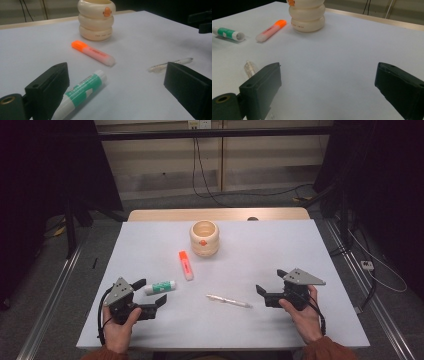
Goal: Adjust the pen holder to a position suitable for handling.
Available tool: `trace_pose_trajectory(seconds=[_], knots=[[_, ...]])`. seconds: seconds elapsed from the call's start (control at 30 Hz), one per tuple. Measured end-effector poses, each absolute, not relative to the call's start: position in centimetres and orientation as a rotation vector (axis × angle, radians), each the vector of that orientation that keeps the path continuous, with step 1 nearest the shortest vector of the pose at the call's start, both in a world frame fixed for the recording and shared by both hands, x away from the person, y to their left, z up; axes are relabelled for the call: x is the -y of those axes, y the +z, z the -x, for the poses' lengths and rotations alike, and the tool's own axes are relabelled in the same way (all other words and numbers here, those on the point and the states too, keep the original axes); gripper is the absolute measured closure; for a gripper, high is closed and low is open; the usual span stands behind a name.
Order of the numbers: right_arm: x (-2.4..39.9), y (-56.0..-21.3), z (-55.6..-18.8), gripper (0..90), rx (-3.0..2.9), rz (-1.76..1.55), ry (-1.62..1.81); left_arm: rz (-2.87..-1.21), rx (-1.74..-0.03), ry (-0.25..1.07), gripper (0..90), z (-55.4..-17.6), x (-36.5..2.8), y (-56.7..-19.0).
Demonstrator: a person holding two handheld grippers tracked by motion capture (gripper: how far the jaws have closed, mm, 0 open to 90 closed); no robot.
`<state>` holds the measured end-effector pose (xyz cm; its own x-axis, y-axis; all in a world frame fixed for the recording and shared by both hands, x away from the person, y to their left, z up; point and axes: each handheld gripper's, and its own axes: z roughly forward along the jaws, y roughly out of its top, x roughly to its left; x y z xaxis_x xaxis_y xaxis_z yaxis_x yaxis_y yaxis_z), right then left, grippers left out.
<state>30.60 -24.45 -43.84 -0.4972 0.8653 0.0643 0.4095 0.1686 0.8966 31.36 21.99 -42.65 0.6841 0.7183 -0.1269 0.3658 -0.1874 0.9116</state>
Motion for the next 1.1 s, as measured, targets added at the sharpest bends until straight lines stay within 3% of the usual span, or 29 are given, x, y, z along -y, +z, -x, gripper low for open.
trace_pose_trajectory(seconds=[0.6, 1.1], knots=[[21.6, -41.9, -34.4, 4.0, -2.105, -1.185, 1.262, -1.804, -0.855, 0.395, 5.9, -31.4, -21.9, -42.8], [19.2, -40.7, -38.5, 9.3, -2.131, -1.142, 1.245, -1.819, -0.849, 0.39, 5.9, -31.5, -21.7, -42.9]])
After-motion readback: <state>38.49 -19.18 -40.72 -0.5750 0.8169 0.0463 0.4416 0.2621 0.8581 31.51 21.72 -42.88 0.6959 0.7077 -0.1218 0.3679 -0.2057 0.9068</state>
